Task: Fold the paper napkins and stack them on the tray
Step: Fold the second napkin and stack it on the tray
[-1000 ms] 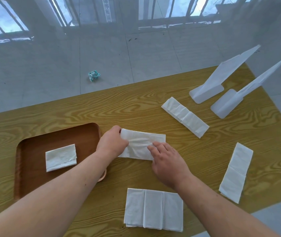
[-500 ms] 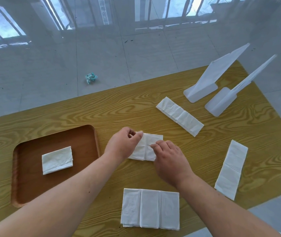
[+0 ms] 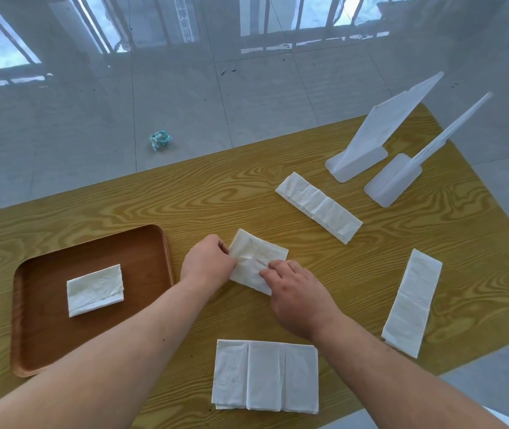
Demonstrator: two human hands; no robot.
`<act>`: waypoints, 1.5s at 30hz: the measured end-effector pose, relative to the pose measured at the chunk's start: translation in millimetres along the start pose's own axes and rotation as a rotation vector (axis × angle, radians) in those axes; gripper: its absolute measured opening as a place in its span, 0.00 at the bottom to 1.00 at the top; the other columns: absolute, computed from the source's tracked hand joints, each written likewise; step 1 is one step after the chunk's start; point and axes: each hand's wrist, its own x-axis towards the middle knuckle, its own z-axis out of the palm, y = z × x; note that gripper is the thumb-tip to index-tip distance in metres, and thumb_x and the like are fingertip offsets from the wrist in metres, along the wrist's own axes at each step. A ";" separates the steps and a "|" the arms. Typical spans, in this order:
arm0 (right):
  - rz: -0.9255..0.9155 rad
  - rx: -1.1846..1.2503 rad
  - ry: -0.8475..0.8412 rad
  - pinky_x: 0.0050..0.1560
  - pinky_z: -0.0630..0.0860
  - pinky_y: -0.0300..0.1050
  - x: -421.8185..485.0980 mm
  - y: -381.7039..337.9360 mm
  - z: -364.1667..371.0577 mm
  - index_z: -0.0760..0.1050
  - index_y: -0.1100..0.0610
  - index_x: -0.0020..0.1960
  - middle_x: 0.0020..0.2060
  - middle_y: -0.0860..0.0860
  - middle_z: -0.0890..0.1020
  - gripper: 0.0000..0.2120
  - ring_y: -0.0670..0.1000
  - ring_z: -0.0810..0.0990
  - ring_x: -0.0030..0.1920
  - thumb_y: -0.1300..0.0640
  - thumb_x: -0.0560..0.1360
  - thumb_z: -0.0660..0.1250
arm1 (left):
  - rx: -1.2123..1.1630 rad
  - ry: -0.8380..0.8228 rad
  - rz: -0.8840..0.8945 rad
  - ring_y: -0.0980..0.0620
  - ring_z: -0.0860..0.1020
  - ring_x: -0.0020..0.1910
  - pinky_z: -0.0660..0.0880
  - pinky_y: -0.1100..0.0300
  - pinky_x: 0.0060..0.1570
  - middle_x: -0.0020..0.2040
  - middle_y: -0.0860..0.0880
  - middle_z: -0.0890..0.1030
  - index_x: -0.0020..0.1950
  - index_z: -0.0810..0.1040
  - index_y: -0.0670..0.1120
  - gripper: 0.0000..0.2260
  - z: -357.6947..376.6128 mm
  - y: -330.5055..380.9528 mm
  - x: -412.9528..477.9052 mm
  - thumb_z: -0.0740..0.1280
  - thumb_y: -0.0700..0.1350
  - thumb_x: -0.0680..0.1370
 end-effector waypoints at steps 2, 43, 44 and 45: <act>-0.024 0.025 -0.007 0.69 0.71 0.53 1.0 -4.3 -0.9 0.69 0.54 0.72 0.71 0.55 0.74 0.22 0.57 0.71 0.68 0.59 0.78 0.61 | -0.075 0.044 0.063 0.52 0.79 0.40 0.74 0.54 0.35 0.43 0.54 0.81 0.49 0.75 0.53 0.07 -6.5 2.9 -0.9 0.69 0.43 0.74; 0.137 -0.102 -0.015 0.65 0.71 0.51 7.1 -27.8 13.3 0.66 0.57 0.76 0.73 0.58 0.68 0.26 0.58 0.69 0.67 0.57 0.78 0.57 | 0.303 -0.021 0.302 0.48 0.74 0.62 0.75 0.51 0.63 0.61 0.50 0.76 0.64 0.76 0.50 0.22 7.8 -18.1 -9.2 0.72 0.60 0.76; 0.135 -0.097 -0.010 0.64 0.71 0.51 7.7 -27.5 12.9 0.67 0.57 0.75 0.73 0.58 0.68 0.26 0.58 0.69 0.65 0.57 0.77 0.58 | 0.260 -0.040 0.276 0.49 0.74 0.61 0.75 0.52 0.61 0.59 0.51 0.76 0.61 0.77 0.51 0.19 7.3 -17.2 -7.8 0.73 0.59 0.76; 0.136 -0.091 -0.007 0.64 0.72 0.50 8.1 -27.2 12.6 0.67 0.57 0.75 0.72 0.58 0.69 0.26 0.58 0.69 0.65 0.57 0.77 0.58 | 0.217 -0.060 0.257 0.49 0.74 0.60 0.75 0.54 0.59 0.57 0.52 0.76 0.58 0.78 0.52 0.15 7.3 -16.4 -6.6 0.74 0.57 0.75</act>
